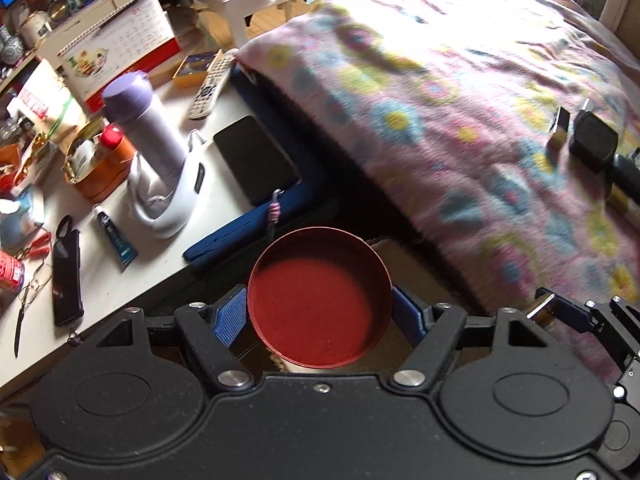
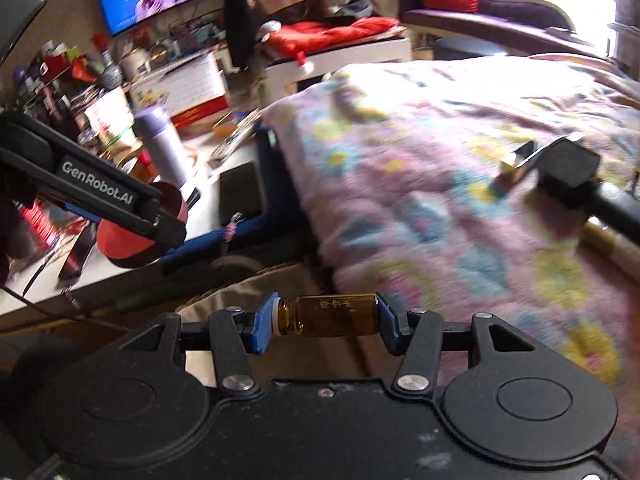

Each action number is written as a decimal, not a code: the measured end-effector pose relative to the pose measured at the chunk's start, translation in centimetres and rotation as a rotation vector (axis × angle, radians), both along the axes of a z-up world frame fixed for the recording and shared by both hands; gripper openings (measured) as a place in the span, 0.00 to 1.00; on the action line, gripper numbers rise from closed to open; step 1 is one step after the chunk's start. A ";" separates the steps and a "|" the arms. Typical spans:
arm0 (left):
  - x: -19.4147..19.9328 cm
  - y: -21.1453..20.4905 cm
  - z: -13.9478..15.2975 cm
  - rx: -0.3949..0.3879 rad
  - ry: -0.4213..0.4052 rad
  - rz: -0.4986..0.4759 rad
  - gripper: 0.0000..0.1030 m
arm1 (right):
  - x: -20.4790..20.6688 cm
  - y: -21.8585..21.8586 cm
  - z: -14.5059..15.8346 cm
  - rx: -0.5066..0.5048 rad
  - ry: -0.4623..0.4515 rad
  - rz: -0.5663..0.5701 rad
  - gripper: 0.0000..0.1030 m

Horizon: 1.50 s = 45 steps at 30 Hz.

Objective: Organize rigid objects
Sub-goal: 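Carry the vial and red lid to the basket and release both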

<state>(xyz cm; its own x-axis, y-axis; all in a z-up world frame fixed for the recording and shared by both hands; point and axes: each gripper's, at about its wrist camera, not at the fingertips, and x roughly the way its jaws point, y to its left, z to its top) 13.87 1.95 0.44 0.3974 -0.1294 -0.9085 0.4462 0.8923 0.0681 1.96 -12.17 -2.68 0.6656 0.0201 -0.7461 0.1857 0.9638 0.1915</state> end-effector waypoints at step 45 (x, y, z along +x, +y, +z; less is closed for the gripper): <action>0.8 2.1 -4.4 0.064 0.185 0.017 0.76 | 1.3 2.3 -3.1 0.005 0.142 0.035 0.61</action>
